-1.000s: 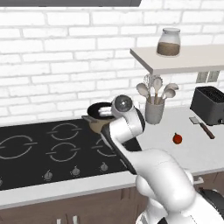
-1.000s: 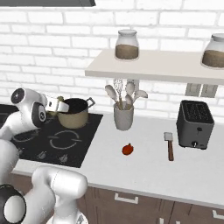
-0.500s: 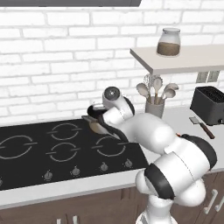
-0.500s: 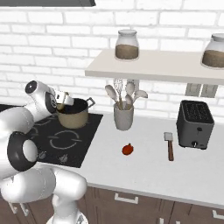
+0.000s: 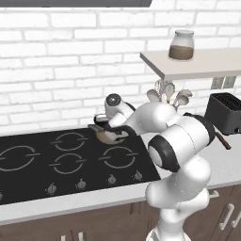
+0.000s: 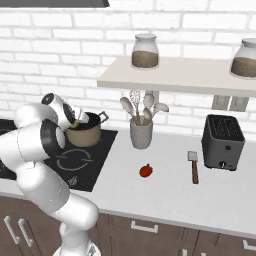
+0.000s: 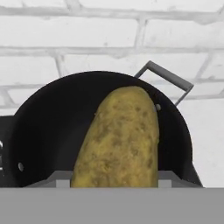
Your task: Put the potato and tomato in the pot. Retrieve the spatula and lightly stir the vegetables in the pot.
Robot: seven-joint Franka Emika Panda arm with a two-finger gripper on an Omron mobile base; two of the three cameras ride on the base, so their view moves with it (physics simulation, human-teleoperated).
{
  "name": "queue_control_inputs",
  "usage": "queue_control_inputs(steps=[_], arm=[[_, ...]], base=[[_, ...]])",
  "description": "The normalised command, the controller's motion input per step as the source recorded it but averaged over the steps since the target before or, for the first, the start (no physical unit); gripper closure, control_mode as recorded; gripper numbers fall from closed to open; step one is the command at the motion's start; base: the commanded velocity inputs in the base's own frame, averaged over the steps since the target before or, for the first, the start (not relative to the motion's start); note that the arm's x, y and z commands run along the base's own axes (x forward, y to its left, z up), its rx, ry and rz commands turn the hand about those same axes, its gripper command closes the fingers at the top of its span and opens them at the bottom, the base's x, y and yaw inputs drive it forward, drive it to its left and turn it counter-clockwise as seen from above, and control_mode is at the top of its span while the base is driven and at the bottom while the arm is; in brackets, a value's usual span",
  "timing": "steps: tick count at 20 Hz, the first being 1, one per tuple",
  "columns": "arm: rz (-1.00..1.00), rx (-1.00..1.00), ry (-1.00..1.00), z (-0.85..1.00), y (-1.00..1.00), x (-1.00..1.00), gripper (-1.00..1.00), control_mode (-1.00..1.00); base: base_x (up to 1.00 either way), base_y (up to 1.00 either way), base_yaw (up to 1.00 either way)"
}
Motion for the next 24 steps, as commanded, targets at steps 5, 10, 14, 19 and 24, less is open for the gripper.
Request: queue_control_inputs(steps=[5, 10, 14, 19, 24], arm=[[0.0, 0.0, 0.05, -0.23, 0.03, 0.44, 1.0, -1.0], [0.0, 0.0, 0.0, -0.21, 0.0, 0.29, 1.0, -1.0], [-0.01, 0.0, 0.0, -0.12, 0.0, 0.01, -1.0, -1.0], [-0.04, 0.0, 0.01, 0.0, -0.14, 0.19, -1.0, -1.0], [-0.02, 0.03, 0.0, 0.38, -0.05, -0.02, -1.0, -1.0]], base=[[0.0, 0.0, 0.0], [0.0, 0.0, 0.0], [0.0, 0.0, 0.0], [0.0, 0.0, 0.0], [0.0, 0.0, 0.0]])
